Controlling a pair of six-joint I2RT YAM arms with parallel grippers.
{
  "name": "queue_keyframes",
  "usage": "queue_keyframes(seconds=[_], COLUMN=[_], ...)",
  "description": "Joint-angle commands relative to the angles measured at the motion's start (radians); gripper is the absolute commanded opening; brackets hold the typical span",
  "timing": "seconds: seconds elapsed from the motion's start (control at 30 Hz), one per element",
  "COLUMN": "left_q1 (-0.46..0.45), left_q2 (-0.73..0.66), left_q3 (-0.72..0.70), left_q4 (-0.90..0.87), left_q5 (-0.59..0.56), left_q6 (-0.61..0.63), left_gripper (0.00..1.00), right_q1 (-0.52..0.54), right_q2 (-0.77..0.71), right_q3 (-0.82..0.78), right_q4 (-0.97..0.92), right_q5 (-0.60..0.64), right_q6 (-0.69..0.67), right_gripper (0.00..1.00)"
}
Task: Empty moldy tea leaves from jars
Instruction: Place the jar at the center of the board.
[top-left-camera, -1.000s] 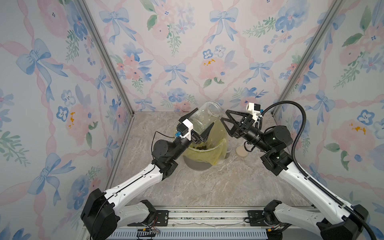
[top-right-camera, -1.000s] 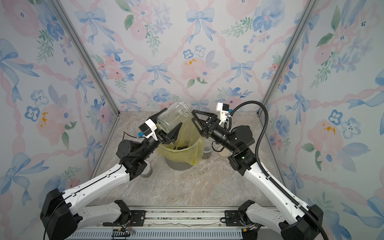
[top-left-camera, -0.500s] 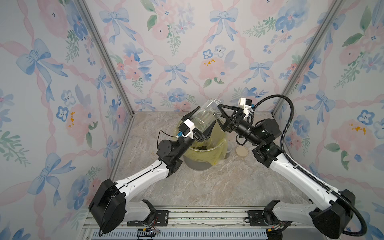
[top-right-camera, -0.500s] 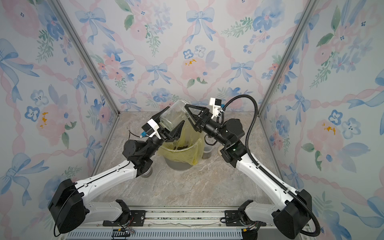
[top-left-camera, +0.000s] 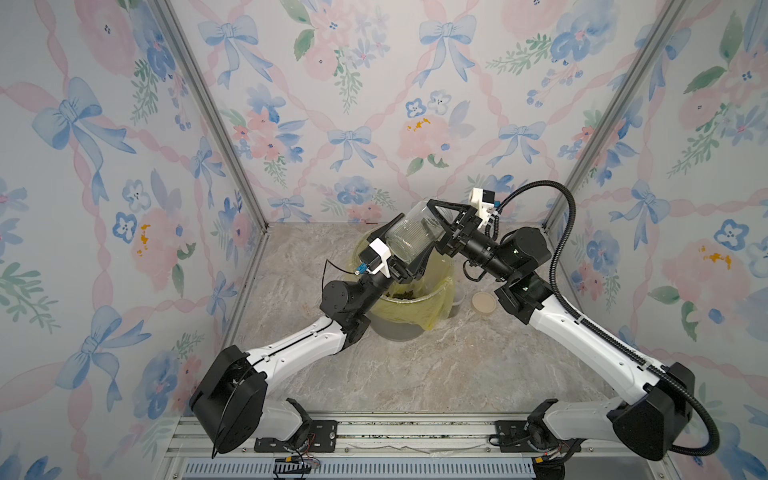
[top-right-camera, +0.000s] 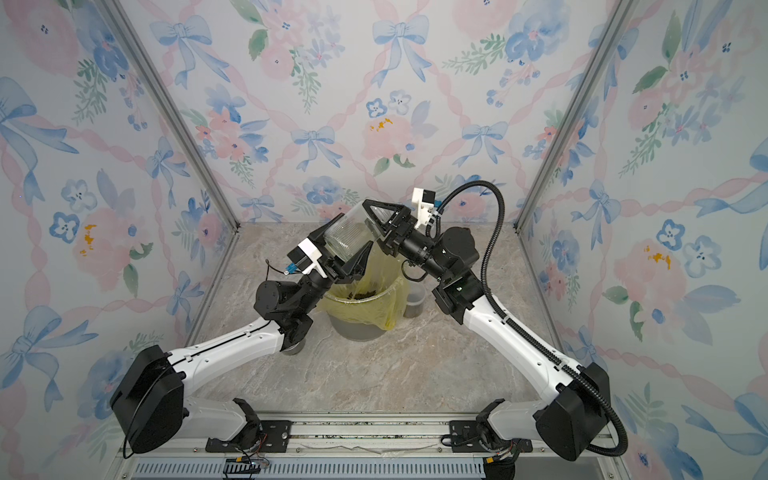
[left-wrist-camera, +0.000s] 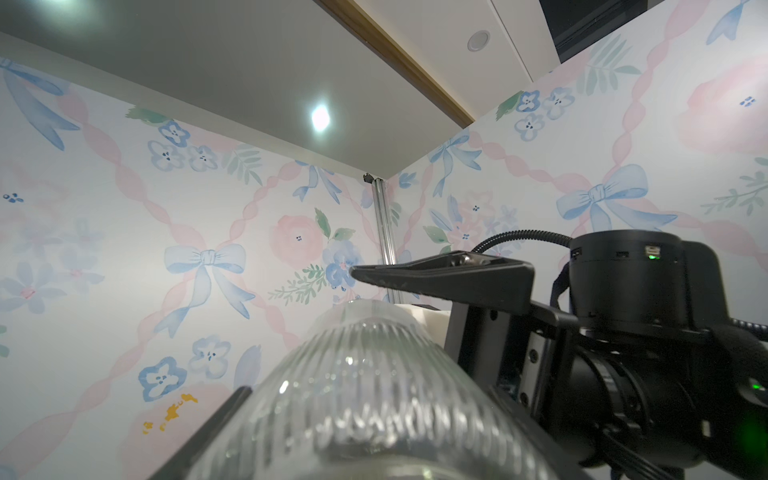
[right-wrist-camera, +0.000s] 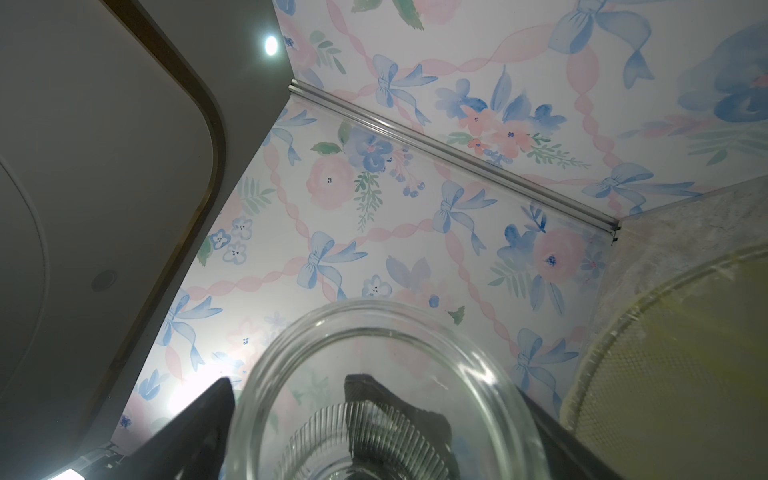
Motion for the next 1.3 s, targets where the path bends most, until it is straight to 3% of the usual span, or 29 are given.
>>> queue_keyframes(seconds=[0.0, 0.07, 0.4, 0.53, 0.67, 1.07, 1.27], left_q1=[-0.008, -0.008, -0.008, -0.007, -0.007, 0.002, 0.01], left_q2=[0.015, 0.03, 0.052, 0.047, 0.036, -0.018, -0.045], left_q3=[0.027, 0.019, 0.012, 0.011, -0.001, 0.0, -0.014], left_q4=[0.103, 0.139, 0.129, 0.081, 0.057, -0.086, -0.115], left_q5=[0.021, 0.02, 0.007, -0.003, -0.005, -0.044, -0.056], left_q6=[-0.034, -0.045, -0.037, -0.03, -0.011, 0.02, 0.02], left_gripper=[0.0, 0.0, 0.0, 0.18, 0.36, 0.97, 0.98], right_q1=[-0.006, -0.008, -0.016, -0.025, -0.037, -0.075, -0.102], right_q2=[0.009, 0.015, 0.01, 0.008, 0.006, 0.001, -0.01], right_q3=[0.039, 0.041, 0.042, 0.033, 0.032, 0.058, 0.077], right_q4=[0.061, 0.063, 0.039, 0.038, 0.036, 0.009, -0.019], right_q5=[-0.002, -0.002, -0.008, -0.008, -0.01, -0.02, -0.025], right_q6=[-0.007, -0.005, -0.055, -0.065, -0.069, -0.083, -0.098], right_gripper=[0.9, 0.86, 0.45, 0.29, 0.2, 0.17, 0.17])
